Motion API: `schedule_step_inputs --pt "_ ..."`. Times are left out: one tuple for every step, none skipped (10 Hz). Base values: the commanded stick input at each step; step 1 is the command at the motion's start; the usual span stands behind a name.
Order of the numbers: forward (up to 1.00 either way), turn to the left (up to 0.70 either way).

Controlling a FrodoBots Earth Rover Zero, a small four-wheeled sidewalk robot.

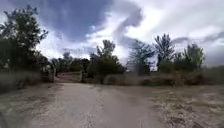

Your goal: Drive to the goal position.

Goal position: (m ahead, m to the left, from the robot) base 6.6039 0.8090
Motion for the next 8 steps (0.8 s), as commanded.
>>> schedule_step_inputs --pt "0.45 0.27" --pt "0.45 0.27" --pt "0.45 0.27" --pt "0.45 0.24" --pt "0.45 0.0" --pt "0.45 0.0" --pt "0.45 0.0" --pt "0.45 0.0"
